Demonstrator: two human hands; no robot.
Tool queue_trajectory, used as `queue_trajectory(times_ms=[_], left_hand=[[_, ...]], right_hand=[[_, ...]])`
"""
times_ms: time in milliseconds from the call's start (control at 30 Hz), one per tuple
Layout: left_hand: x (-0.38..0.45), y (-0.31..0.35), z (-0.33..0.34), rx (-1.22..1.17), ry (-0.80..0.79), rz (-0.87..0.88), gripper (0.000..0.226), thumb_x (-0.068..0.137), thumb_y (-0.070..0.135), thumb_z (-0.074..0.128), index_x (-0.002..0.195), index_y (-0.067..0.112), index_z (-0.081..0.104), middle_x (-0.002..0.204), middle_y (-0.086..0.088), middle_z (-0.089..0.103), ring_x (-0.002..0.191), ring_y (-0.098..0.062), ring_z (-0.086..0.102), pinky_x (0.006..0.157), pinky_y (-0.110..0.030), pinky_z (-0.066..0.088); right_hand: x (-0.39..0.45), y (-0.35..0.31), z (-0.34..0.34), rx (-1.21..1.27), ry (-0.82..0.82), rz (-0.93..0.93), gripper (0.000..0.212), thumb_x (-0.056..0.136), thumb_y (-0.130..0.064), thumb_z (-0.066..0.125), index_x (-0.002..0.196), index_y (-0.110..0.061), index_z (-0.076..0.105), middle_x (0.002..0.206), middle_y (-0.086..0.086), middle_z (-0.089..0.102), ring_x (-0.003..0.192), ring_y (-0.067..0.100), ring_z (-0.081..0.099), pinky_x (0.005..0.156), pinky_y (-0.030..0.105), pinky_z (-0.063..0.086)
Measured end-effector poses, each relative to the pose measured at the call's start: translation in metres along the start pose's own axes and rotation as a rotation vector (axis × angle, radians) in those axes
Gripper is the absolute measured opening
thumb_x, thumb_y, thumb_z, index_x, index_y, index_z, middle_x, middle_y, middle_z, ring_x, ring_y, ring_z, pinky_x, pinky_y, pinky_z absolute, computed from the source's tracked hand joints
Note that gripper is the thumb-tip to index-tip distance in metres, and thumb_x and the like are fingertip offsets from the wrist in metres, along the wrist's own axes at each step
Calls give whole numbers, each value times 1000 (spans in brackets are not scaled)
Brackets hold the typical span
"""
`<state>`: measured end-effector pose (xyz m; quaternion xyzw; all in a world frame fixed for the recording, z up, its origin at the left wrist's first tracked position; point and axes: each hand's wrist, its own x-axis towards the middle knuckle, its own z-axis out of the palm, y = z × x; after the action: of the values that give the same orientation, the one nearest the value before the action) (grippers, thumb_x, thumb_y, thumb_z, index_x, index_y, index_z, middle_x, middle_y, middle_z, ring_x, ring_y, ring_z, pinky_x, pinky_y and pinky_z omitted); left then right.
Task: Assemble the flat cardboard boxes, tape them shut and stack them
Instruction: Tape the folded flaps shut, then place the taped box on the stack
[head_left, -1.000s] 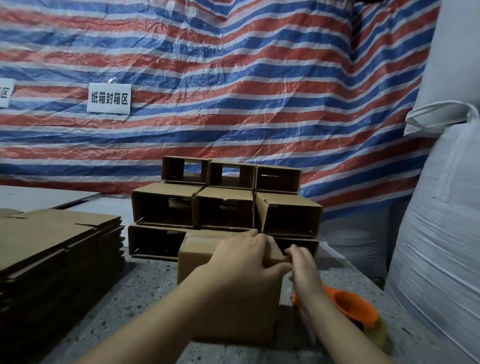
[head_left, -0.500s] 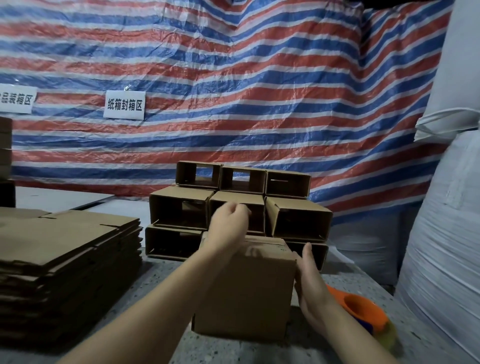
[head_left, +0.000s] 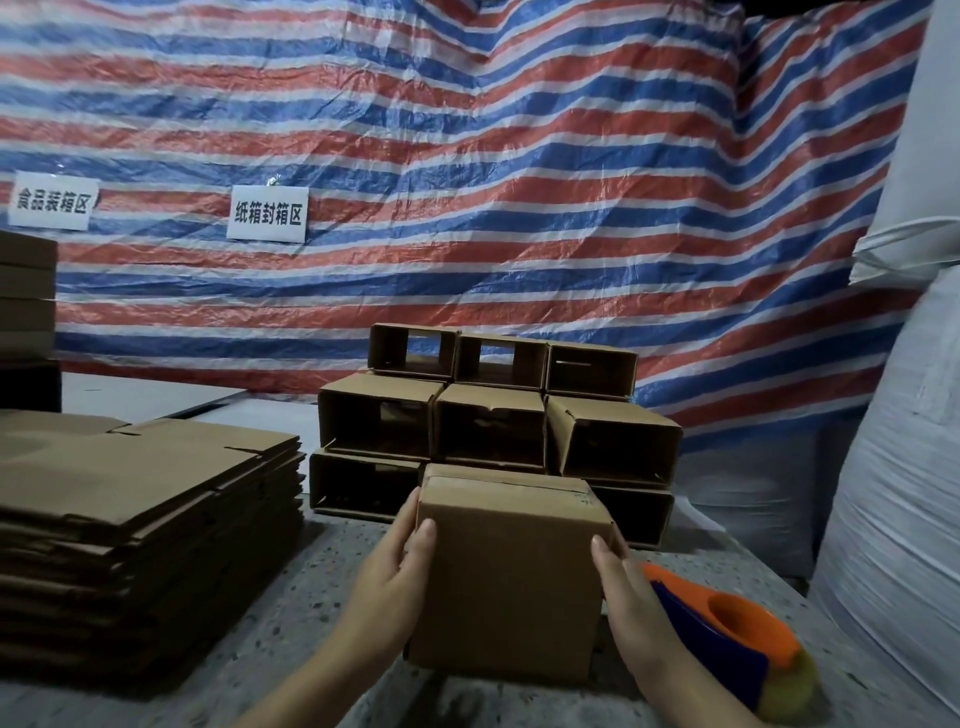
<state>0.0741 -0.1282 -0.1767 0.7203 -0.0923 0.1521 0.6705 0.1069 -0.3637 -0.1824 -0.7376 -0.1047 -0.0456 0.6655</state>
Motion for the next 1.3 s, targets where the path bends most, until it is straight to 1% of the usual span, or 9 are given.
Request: queue_trajectory(times_ms=[67, 167, 367, 567, 733, 900, 1067, 1200, 1300], left_hand=[[-1, -4, -2, 2, 14, -18, 70, 83, 56, 44, 150, 35, 33, 138, 14, 50, 108, 13, 53, 80, -6, 47], [-4, -13, -9, 18, -43, -98, 79, 80, 60, 51, 152, 37, 28, 150, 5, 42, 130, -12, 48, 103, -34, 47], [-3, 1, -10, -21, -57, -96, 75, 82, 56, 52, 151, 37, 31, 146, 7, 47, 126, -13, 52, 104, -38, 47], [12, 32, -22, 2, -15, 24, 65, 84, 55, 46, 144, 33, 37, 137, 17, 48, 117, 5, 48, 81, -11, 41], [30, 45, -32, -21, 75, 15, 34, 86, 58, 41, 114, 46, 55, 103, 26, 65, 87, 18, 59, 67, -10, 43], [74, 62, -54, -101, 222, -45, 38, 97, 65, 30, 100, 41, 59, 90, 21, 67, 88, 8, 57, 76, -23, 39], [128, 105, -85, -22, 346, 0, 61, 95, 69, 25, 124, 27, 59, 105, -12, 64, 102, -21, 62, 96, -40, 45], [171, 124, -107, -5, 348, 23, 48, 100, 62, 26, 97, 28, 60, 93, 5, 64, 90, -10, 62, 72, -27, 42], [204, 121, -120, 33, 352, -32, 57, 101, 61, 25, 128, 18, 53, 110, -3, 61, 103, -18, 58, 86, -31, 38]], right_hand=[[-2, 7, -1, -3, -33, 103, 60, 77, -66, 50, 114, -24, 71, 108, 2, 77, 99, 18, 73, 76, 30, 62], [-5, 25, -8, -117, -33, 278, 69, 81, -74, 56, 113, -14, 66, 110, 13, 74, 104, 31, 70, 100, 54, 52], [-7, 5, 4, -57, 75, 151, 26, 96, -53, 52, 117, -42, 44, 114, -11, 64, 102, 10, 64, 80, 31, 54], [-1, -48, 19, 9, 333, -7, 62, 70, -74, 50, 116, -32, 50, 107, -15, 61, 95, 6, 58, 86, 35, 48], [15, -73, 31, 102, 206, -19, 62, 81, -74, 42, 119, -30, 61, 108, -8, 72, 101, 10, 66, 74, 26, 48], [42, -97, 54, 100, 30, -172, 49, 100, -56, 40, 141, -33, 54, 138, -15, 61, 133, 4, 50, 115, 34, 37], [95, -142, 86, 60, 2, -154, 58, 102, -61, 31, 152, -33, 40, 157, -11, 41, 146, 11, 33, 118, 32, 24], [144, -167, 109, -5, 17, -69, 77, 97, -73, 26, 161, -30, 19, 166, -4, 23, 152, 21, 23, 119, 42, 22], [179, -176, 122, -69, 6, -40, 81, 95, -77, 21, 161, -30, 18, 167, 0, 20, 152, 25, 23, 118, 44, 24]])
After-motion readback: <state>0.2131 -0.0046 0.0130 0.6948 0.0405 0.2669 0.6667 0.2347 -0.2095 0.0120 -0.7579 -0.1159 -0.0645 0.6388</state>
